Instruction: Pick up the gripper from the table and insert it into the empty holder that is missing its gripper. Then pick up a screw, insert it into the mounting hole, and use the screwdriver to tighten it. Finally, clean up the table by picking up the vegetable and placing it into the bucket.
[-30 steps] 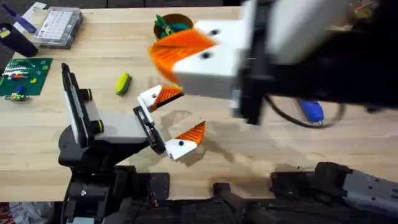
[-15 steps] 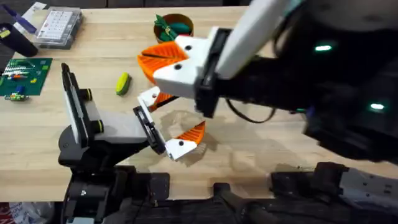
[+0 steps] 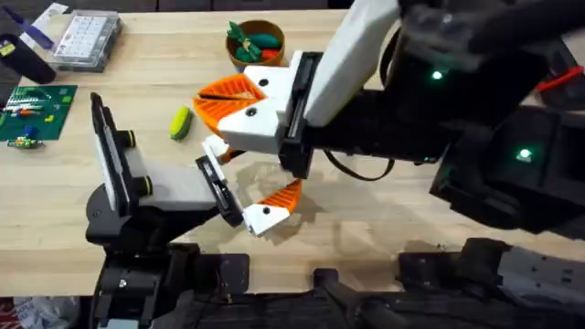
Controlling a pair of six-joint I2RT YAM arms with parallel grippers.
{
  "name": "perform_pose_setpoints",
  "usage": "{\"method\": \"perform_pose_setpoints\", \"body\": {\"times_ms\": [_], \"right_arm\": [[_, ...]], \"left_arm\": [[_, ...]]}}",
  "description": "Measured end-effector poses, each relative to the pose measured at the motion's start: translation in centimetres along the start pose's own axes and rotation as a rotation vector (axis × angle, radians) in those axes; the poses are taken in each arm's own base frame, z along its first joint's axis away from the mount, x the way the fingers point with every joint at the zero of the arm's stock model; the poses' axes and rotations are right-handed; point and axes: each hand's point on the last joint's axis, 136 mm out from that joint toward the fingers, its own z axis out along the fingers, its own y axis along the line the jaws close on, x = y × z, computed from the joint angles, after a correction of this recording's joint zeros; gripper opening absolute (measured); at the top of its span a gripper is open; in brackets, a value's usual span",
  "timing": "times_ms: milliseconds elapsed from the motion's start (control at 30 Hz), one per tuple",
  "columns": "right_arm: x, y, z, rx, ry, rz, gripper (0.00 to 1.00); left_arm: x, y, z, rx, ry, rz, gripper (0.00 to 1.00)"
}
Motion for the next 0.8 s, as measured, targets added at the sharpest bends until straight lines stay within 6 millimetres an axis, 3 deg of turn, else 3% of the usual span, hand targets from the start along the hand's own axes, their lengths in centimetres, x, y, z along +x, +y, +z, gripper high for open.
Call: {"method": "perform_pose_setpoints", "body": {"times_ms": [800], "right_arm": [[4.7,-1.6,2.5,0.008,0.123,0.019,0.003]], "left_arm": [[0.0,0.0,0.0,0.0,0.0,0.0,0.987]]}}
